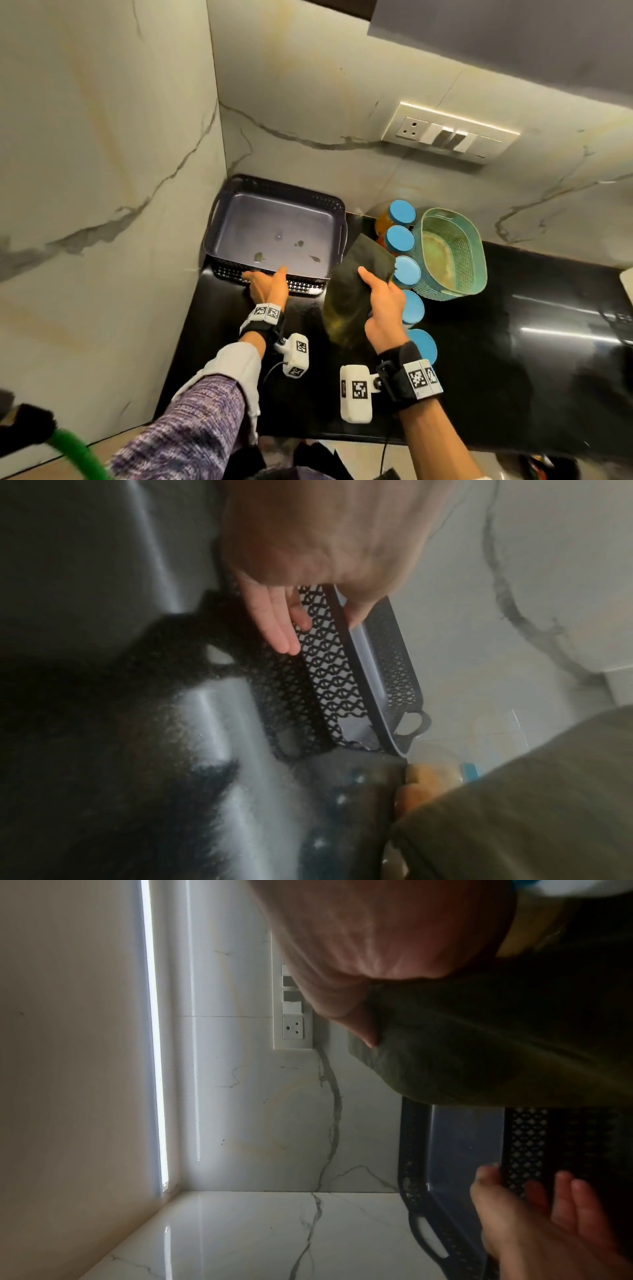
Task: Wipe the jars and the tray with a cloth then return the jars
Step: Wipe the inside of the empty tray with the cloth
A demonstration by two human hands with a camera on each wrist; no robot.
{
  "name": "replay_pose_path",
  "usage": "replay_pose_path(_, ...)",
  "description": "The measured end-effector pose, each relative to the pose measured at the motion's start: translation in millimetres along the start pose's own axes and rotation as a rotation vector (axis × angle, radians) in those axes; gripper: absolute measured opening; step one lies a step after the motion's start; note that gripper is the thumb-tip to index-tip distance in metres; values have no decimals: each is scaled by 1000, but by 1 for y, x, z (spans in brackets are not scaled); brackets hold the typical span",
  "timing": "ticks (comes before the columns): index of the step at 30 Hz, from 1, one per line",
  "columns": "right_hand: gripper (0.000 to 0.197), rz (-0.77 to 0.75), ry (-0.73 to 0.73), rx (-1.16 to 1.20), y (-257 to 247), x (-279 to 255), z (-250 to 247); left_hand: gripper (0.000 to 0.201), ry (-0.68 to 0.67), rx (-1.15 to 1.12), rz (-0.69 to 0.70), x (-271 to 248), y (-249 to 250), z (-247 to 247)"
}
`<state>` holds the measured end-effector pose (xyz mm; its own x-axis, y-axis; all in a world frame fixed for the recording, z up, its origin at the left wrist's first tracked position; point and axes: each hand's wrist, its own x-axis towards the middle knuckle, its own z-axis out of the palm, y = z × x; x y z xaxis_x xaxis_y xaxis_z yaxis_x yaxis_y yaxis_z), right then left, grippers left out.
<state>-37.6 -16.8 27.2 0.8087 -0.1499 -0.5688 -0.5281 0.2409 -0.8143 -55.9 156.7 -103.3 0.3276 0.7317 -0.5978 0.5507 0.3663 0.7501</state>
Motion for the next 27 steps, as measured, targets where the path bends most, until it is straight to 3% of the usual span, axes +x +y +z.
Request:
replay_pose_path(7, 35, 27, 8, -54, 3, 5, -6, 43, 52, 115, 159, -6, -27, -48)
replay_pose_path(11, 22, -97, -99, -259, 9, 2, -4, 28, 36, 227, 299, 16, -44, -87)
replay_pose_path(14, 14, -349, -157, -476, 13, -3, -6, 26, -17, 325, 378, 26, -45, -109)
replay_pose_path(17, 24, -667, -160, -683, 12, -4, -2, 31, -61, 389, 445, 26, -44, -122)
replay_pose_path(21, 15, -1065, -244, -803, -1, -6, 16, 37, -90, 409, 484, 19, -48, -131)
replay_pose_path(24, 10, -1231, -401, -965, 0, 3, 37, 57, -19, 400, 451, 3, -58, -137)
replay_pose_path(27, 15, -1332, -587, -1154, 13, 22, 62, 82, 152, 333, 366, -34, -86, -129)
